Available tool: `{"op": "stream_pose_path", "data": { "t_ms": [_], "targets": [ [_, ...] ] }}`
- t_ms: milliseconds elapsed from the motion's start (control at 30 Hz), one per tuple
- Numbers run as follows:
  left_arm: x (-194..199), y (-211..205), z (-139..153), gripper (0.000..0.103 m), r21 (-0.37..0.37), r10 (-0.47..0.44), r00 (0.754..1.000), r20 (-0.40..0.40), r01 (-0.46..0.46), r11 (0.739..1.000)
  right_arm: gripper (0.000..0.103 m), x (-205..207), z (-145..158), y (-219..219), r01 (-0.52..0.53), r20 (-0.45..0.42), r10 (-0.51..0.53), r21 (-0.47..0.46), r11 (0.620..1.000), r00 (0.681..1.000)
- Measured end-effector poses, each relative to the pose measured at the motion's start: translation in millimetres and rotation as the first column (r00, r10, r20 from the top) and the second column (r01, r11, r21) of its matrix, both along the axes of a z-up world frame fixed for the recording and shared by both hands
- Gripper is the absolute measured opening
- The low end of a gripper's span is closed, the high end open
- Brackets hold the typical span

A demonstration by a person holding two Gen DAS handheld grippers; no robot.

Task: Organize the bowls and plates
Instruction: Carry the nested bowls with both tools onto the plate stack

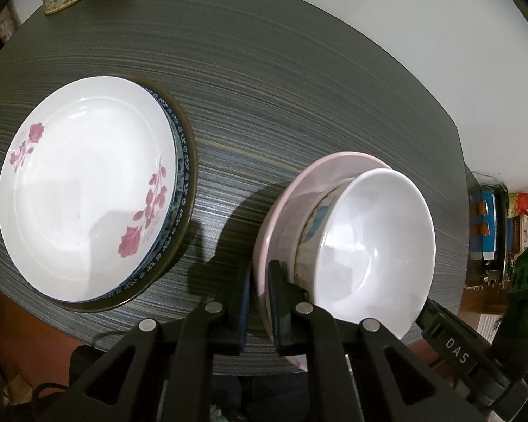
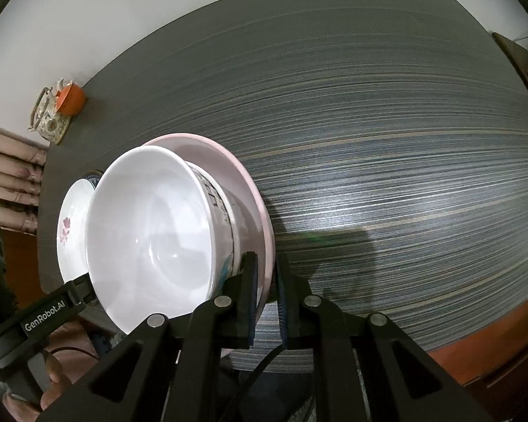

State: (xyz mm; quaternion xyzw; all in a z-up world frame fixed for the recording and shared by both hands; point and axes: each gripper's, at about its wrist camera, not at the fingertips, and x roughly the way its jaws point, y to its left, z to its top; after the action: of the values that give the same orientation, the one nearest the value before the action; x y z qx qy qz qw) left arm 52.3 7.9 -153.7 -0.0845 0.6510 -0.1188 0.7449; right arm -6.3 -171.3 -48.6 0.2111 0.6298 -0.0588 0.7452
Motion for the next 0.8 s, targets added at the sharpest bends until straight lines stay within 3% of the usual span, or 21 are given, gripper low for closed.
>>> {"op": "stream_pose_path", "data": {
  "t_ms": [800],
  "targets": [
    [-1.8,18.8,25.8,0.008,-0.021,0.019,0.999,0.048,-0.018,1.0,0.011,6.2,23.5,8.1,-0.031,0.057,0.032,-0.027,0.999,0.998]
  ]
}}
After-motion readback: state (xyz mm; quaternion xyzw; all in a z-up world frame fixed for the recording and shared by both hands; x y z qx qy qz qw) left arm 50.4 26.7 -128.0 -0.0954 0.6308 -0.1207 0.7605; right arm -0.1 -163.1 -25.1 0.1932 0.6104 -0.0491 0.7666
